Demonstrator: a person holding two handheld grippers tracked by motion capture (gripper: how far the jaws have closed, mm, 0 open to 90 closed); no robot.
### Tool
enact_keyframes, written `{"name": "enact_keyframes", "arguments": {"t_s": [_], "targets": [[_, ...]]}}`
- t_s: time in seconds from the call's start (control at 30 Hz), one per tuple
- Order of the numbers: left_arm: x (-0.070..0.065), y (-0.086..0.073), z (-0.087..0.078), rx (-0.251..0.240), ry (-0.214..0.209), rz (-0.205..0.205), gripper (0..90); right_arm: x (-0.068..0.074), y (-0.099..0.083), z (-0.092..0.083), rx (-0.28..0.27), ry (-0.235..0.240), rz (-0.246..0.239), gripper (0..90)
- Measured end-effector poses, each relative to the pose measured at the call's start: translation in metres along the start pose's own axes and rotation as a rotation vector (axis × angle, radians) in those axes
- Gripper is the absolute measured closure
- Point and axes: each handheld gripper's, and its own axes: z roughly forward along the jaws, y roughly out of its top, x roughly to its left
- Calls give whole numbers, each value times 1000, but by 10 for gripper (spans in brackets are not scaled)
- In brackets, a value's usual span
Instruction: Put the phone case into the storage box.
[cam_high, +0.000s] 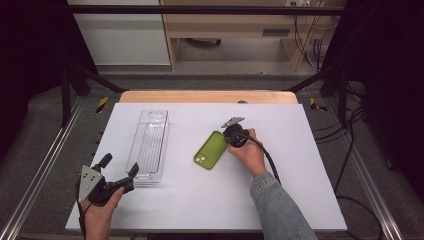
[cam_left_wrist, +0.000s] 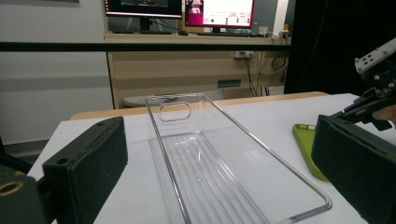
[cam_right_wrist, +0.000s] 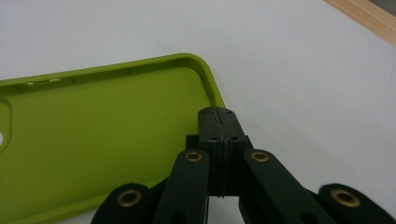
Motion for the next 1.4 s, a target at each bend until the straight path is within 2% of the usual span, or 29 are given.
{"name": "enact_keyframes", "arguments": {"t_s": [0.13, 0.5, 0.67, 0.77, 1.07, 1.1, 1.17, 1.4], "targets": [[0, 0, 0, 4, 2, 0, 30, 2, 1, 2, 36, 1, -21, 900], [-1, 0, 0, 4, 2, 13, 30, 3, 1, -7, 102, 31, -17, 900], [-2, 0, -1, 18, 9, 37, 29, 2, -1, -11, 135, 44, 0, 900], [-1, 1, -2, 12, 12, 31, 29, 2, -2, -14, 151, 49, 10, 900], [2, 0, -3, 13, 22, 26, 30, 5, -19, -31, 156, 66, 64, 900], [2, 0, -3, 13, 22, 28, 30, 6, -21, -33, 151, 70, 58, 900], [2, 0, -3, 15, 23, 30, 29, 7, -26, -37, 147, 76, 83, 900], [2, -1, -2, 19, 22, 33, 30, 12, -38, -49, 148, 87, 103, 900]]}}
